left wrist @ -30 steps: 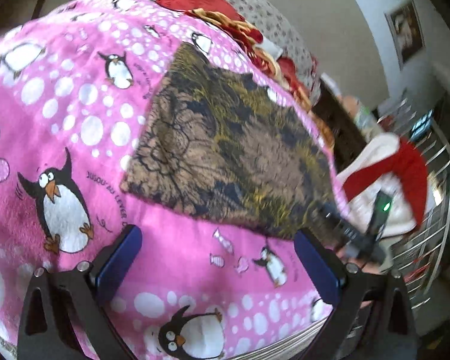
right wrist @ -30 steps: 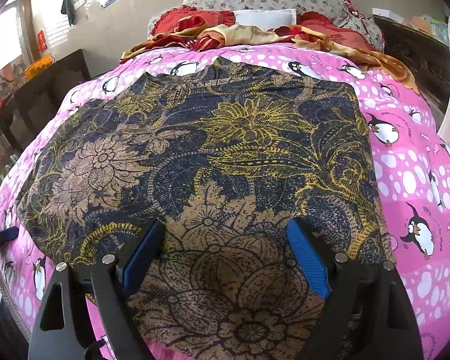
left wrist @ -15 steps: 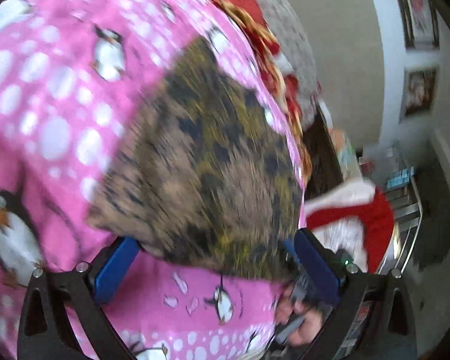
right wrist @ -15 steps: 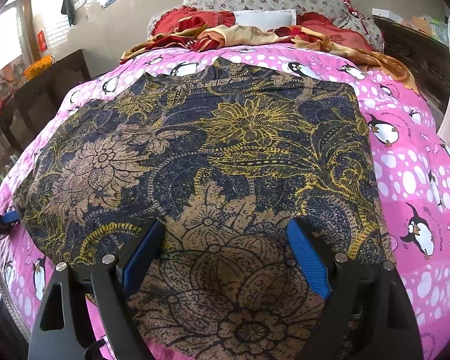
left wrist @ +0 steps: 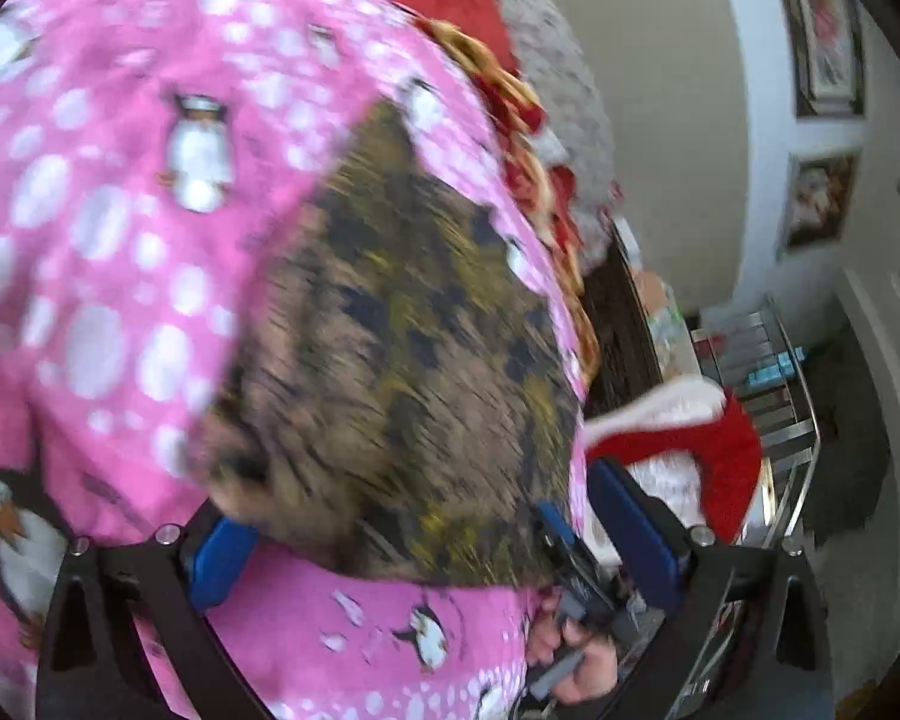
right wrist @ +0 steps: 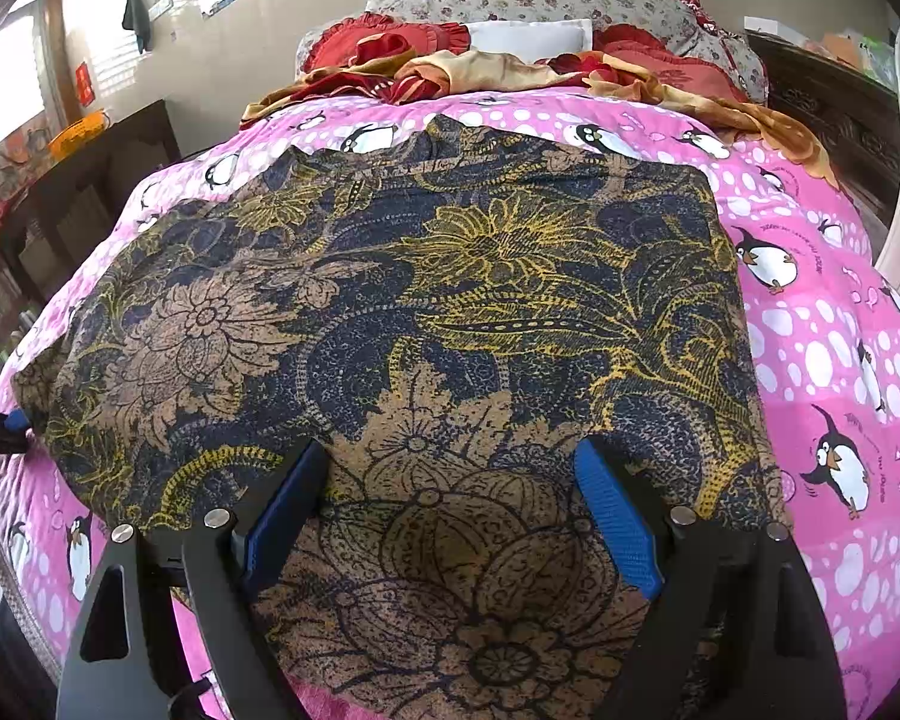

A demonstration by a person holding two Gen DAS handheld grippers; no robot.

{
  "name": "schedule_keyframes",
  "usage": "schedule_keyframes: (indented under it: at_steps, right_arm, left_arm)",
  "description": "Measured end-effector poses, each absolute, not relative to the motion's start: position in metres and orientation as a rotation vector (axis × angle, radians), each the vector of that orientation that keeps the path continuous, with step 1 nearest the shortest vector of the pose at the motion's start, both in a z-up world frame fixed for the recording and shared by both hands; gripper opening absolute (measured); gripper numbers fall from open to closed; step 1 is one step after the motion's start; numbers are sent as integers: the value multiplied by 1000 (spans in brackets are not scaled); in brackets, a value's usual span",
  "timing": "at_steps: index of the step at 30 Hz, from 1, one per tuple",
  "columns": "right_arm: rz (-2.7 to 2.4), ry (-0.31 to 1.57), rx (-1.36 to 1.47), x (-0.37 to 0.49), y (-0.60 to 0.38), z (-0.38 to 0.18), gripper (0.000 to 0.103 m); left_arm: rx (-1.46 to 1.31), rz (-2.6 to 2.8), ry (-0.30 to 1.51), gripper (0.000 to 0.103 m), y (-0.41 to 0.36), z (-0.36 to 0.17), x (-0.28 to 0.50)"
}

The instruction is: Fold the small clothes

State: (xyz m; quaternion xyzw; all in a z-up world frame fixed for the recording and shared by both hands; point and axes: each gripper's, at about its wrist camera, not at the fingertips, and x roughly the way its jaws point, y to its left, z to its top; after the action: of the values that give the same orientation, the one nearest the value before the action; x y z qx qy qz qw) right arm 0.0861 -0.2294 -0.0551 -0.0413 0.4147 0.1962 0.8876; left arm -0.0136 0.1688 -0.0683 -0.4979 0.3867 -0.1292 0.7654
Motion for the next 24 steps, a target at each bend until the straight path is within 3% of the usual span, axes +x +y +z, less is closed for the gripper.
schedule_keyframes:
  at_steps: [3, 5, 6, 8, 13, 24]
  right_arm:
    - [405, 863, -91, 86, -229, -55, 74]
    - [395, 876, -102, 87, -227, -53, 73]
    - [374, 893, -133, 88, -221, -48, 71]
    - [337, 914, -178, 91, -210, -33, 57]
    - [496, 799, -101, 111, -154, 42, 56]
    - [898, 1260, 76, 244, 38, 20, 56]
  left_arm:
    - [-1024, -200, 878, 81, 167, -72, -13]
    - [-1007, -153, 883, 57, 166, -73, -12]
    - [-1003, -117, 883, 50, 168, -76, -14]
    - [-999, -71, 880, 21, 171, -81, -17]
    - [-810, -4, 819, 13, 157, -69, -30]
    - [-369, -129, 608, 12, 82, 5, -25]
